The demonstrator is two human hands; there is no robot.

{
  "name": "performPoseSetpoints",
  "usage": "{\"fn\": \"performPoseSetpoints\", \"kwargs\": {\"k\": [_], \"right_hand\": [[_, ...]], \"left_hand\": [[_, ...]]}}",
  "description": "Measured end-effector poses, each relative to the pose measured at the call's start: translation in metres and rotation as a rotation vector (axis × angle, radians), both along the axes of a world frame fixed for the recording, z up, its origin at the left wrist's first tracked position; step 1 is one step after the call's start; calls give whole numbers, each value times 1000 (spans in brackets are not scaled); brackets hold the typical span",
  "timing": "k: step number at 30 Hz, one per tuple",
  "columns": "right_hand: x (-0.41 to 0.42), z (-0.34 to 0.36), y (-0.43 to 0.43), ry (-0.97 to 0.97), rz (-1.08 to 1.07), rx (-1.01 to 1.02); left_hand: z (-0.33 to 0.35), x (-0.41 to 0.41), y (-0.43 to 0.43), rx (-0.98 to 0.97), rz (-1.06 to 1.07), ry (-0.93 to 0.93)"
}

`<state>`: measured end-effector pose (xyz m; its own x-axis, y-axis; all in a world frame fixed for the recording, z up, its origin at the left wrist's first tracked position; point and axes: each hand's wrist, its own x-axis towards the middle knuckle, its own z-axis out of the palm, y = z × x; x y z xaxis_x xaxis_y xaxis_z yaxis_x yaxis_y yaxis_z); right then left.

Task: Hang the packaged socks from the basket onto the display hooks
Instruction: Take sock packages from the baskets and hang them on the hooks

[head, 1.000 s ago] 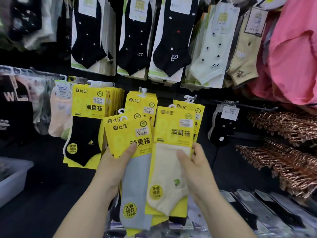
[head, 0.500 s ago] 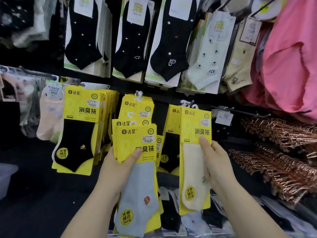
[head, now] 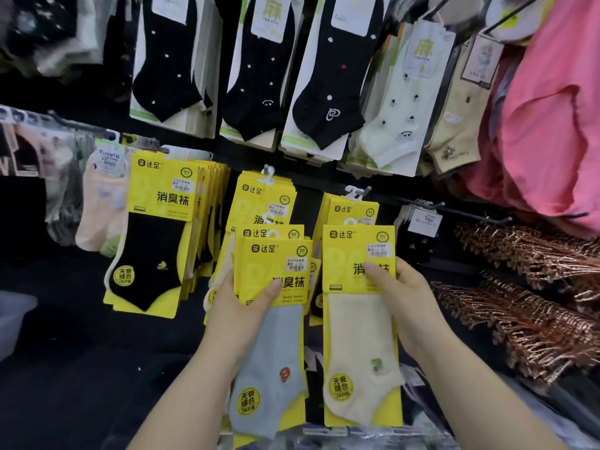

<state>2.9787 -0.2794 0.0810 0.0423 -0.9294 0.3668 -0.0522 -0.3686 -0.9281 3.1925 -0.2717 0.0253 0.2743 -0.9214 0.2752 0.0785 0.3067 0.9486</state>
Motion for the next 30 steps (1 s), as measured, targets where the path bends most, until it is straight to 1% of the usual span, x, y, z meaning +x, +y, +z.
{"fn": "performPoseSetpoints", "kwargs": {"k": [3, 5, 7, 9, 12, 14, 16, 18, 19, 22, 24, 27, 30], "right_hand": [[1, 6, 1, 80, 114, -40], [6, 8, 1, 110, 158, -57], [13, 10, 0, 129, 116, -68], [23, 13, 1, 121, 8, -104], [33, 19, 2, 9, -167, -152], [34, 23, 3, -60, -188, -177], [33, 28, 6, -12, -148, -188], [32, 33, 8, 102, -127, -158], [31, 35, 8, 128, -112, -123], [30, 37, 5, 133, -103, -16], [28, 37, 2, 115, -108, 21], [23, 42, -6, 23, -130, 67], [19, 54, -19, -36, -214, 27]], "left_hand": [[2, 0, -1, -28, 15, -12], [3, 1, -1, -37, 3, 29], [4, 0, 0, -33, -27, 87], [6, -1, 1, -34, -59, 115], [11, -6, 5, -59, -94, 141], [13, -11, 8, -77, -108, 166], [13, -14, 9, -78, -125, 184], [11, -16, 9, -69, -130, 205], [9, -17, 8, -63, -127, 211], [6, -20, 5, -60, -114, 186], [6, -21, 2, -65, -104, 155], [6, -19, 0, -68, -60, 121], [5, -11, -2, -63, 6, 58]]}}
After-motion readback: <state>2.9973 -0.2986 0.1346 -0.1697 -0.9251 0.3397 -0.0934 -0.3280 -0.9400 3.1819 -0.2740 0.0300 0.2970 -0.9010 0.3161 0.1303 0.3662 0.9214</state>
